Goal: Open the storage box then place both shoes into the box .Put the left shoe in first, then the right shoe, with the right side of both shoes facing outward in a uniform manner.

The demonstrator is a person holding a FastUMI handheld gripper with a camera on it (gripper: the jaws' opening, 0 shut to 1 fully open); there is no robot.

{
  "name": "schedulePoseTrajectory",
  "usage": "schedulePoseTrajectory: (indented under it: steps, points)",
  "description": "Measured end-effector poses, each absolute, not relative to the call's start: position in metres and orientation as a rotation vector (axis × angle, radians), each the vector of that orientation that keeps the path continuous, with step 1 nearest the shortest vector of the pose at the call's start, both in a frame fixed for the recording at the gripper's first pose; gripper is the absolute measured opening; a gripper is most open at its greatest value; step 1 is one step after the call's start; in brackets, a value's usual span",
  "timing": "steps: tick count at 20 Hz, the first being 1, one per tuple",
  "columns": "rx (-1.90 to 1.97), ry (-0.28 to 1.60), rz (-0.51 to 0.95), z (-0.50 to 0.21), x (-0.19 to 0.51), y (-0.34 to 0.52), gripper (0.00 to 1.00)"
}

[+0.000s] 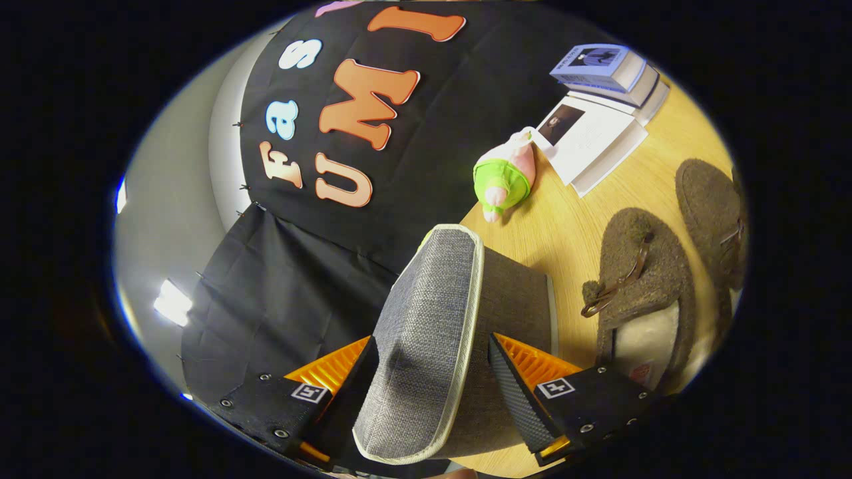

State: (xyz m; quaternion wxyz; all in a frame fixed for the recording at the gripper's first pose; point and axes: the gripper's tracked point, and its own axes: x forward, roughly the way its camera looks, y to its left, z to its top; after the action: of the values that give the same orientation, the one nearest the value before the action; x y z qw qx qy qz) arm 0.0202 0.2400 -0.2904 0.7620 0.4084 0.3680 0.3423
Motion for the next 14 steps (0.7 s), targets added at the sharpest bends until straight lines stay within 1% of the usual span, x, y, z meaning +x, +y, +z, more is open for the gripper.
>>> schedulePoseTrajectory:
  steps: [2,4,5,6,7,8,9,10,13,14]
  points:
    - [0.941,0.82,0.774,-0.289,0.017,0.248,0.98]
    - [0.962,0.82,0.771,-0.289,0.019,0.247,0.97]
    - [0.969,0.815,0.769,-0.289,0.02,0.247,0.96]
    - [0.978,0.814,0.768,-0.288,0.021,0.246,0.93]
    - [0.988,0.815,0.762,-0.287,0.021,0.244,0.89]
    - [0.999,0.81,0.754,-0.286,0.023,0.242,0.8]
    - [1.007,0.804,0.748,-0.284,0.024,0.24,0.75]
    - [1.01,0.801,0.741,-0.284,0.025,0.239,0.67]
    - [1.014,0.789,0.71,-0.283,0.028,0.231,0.56]
    - [1.018,0.789,0.701,-0.281,0.028,0.229,0.5]
